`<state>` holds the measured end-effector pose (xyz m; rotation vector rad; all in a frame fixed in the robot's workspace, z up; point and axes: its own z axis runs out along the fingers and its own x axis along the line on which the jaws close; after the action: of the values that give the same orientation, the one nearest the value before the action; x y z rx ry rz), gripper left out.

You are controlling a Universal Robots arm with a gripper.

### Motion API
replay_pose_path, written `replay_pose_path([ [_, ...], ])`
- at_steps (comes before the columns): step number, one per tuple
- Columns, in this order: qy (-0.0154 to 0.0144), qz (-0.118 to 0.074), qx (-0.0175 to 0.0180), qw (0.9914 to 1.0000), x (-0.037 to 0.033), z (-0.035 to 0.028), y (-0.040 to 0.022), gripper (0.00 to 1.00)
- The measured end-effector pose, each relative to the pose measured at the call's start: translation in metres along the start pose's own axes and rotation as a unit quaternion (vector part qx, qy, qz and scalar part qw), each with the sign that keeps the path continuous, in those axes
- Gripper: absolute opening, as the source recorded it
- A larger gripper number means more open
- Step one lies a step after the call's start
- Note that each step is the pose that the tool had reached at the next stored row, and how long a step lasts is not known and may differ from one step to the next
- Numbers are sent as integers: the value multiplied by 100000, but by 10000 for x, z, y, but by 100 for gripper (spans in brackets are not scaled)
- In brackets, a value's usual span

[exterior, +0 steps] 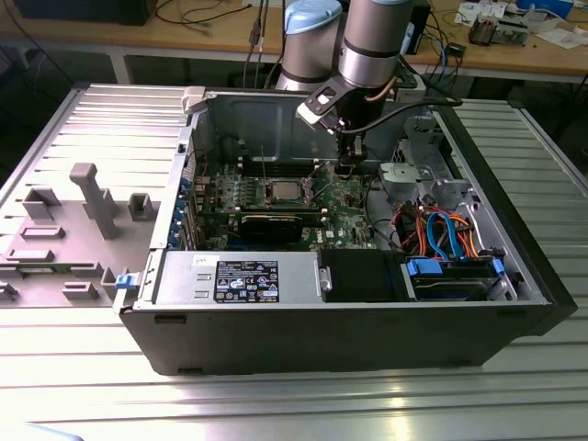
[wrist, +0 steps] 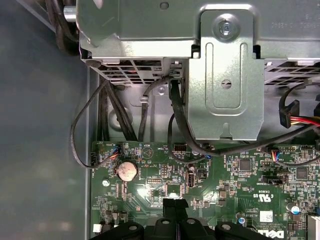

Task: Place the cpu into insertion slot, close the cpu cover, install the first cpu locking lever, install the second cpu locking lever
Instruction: 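Close the cpu cover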

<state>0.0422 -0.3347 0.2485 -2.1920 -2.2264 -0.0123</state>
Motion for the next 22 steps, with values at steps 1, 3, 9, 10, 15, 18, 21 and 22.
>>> replay_pose_path([
  [1, -1, 0, -1, 100000, 0, 0, -1, 11],
  [3, 0, 3, 0, 100000, 0, 0, -4, 11],
  [9, -3, -1, 1, 100000, 0, 35, -69, 11],
  [10, -2, -1, 1, 100000, 1, 35, -69, 11],
  [15, 1, 1, 1, 100000, 1, 44, -91, 11],
  [18, -3, 2, 2, 100000, 1, 46, -96, 11],
  [21, 0, 1, -1, 100000, 1, 47, -103, 11],
  [22, 1, 3, -1, 100000, 1, 47, -106, 11],
])
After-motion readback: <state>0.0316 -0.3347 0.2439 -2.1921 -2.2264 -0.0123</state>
